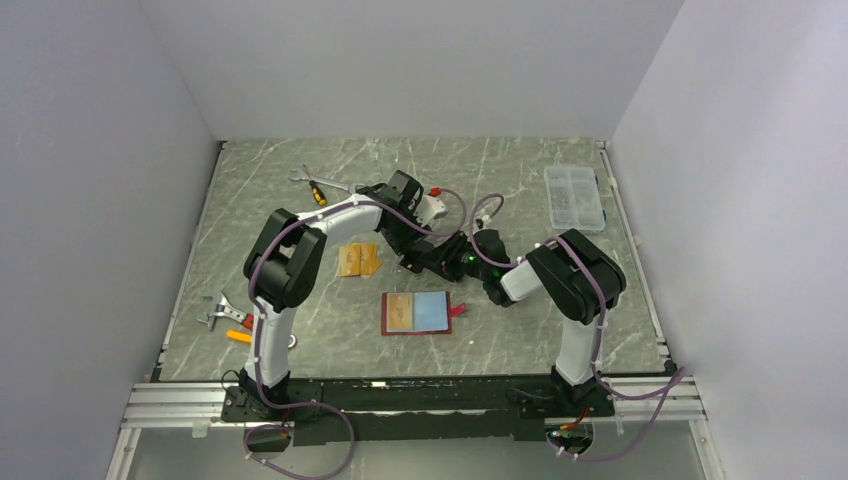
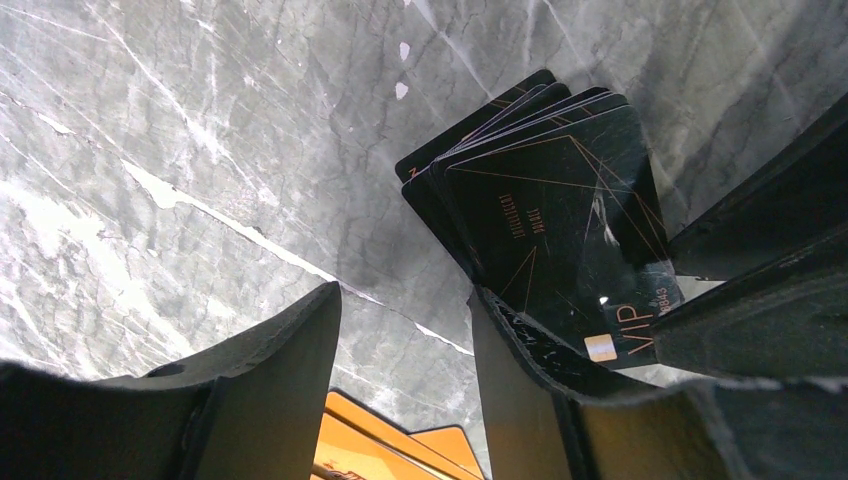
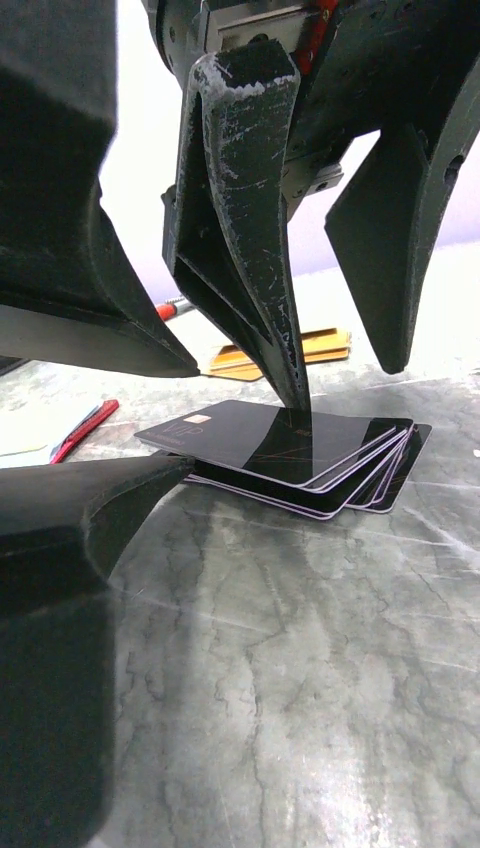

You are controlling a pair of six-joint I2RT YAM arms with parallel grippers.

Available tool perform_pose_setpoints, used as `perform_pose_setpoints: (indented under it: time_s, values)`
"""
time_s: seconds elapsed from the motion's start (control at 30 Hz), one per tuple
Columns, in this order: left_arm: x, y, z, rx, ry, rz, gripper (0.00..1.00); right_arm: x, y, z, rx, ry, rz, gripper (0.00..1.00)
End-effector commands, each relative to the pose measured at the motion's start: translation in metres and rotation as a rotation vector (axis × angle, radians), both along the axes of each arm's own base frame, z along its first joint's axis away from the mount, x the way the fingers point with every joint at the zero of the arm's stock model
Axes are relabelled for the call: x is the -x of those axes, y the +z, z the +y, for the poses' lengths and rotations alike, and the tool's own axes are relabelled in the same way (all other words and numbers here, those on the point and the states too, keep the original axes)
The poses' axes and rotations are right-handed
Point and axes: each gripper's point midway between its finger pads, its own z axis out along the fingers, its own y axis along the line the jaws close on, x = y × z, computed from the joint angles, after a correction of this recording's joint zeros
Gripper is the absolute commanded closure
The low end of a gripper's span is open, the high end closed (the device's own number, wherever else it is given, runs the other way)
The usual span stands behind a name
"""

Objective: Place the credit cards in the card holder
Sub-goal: Pick up the credit card from the center of the board.

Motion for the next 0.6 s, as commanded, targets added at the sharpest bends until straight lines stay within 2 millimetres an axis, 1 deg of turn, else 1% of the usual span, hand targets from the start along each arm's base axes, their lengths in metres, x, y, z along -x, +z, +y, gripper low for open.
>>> perform_pose_setpoints:
  time_s: [0.0,0.07,0.2,0.4,0.5,0.57]
  values:
    - [0.005,0.010,-0.010,0.039,-0.009,-0.003,0.43,-0.006,0.015,0.006,-0.032,0.015,-0.069,0.63]
    - [0.006,0.010,-0.010,0.039,-0.010,-0.001,0.43,-0.006,0.013,0.007,-0.042,0.016,-0.064,0.63]
    - [0.008,0.011,-0.011,0.045,-0.012,0.001,0.44,-0.010,0.018,0.014,-0.052,0.028,-0.084,0.64]
    - [0.009,0.012,-0.012,0.055,-0.017,0.011,0.45,-0.017,0.018,0.022,-0.048,0.039,-0.089,0.67]
    - [0.011,0.013,-0.014,0.063,-0.021,0.016,0.46,-0.019,0.026,0.024,-0.063,0.035,-0.114,0.69]
    - [0.011,0.012,-0.013,0.060,-0.022,0.016,0.46,-0.021,0.026,0.025,-0.051,0.038,-0.114,0.69]
